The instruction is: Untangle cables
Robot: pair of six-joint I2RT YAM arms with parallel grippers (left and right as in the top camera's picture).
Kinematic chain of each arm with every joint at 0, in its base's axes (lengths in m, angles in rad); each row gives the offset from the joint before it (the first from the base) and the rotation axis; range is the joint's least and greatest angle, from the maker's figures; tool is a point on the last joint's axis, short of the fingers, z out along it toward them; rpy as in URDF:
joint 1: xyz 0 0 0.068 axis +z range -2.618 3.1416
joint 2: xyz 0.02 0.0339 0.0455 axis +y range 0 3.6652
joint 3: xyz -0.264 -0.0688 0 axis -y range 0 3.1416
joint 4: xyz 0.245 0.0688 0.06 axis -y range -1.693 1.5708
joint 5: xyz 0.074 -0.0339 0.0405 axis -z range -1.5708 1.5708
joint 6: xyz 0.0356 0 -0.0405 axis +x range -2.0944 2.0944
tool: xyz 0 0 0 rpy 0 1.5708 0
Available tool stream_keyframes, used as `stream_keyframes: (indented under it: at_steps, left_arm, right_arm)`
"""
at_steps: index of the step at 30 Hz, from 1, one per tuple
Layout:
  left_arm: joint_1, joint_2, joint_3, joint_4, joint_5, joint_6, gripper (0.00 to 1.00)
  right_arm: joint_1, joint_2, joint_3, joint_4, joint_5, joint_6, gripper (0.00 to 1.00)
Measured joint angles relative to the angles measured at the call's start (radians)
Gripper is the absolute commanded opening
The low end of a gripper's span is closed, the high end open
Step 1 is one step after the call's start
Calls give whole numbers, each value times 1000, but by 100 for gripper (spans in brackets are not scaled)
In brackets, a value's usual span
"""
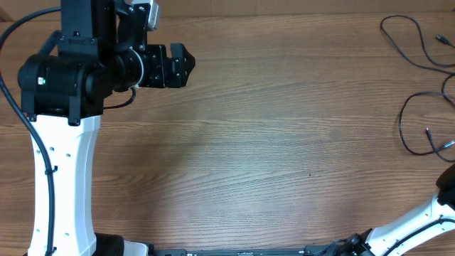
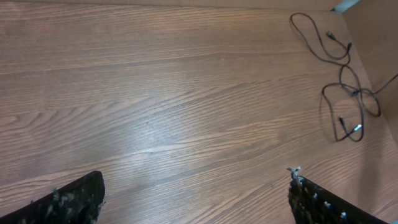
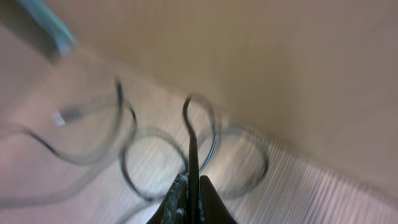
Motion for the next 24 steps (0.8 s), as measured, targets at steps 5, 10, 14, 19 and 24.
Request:
stream_keyframes:
  at_steps: [5,10,14,19,24]
  left_arm:
    - [-29,0,0,0,-27,2,95]
    - [-53,0,0,-2,-36,2,95]
    - [-59,0,0,-4,-37,2,95]
    - [-59,0,0,-3,-37,2,95]
    - [-59,0,0,-9,-37,3,100]
  right_arm:
    - [4,32,-233,66,-55,14,4]
    - [23,41,-346,95,-77,17,4]
    - [32,41,-375,111,-87,24,9]
    - [32,41,-377,121,-129,39,100]
    - [35,31,-367,75,-208,44,99]
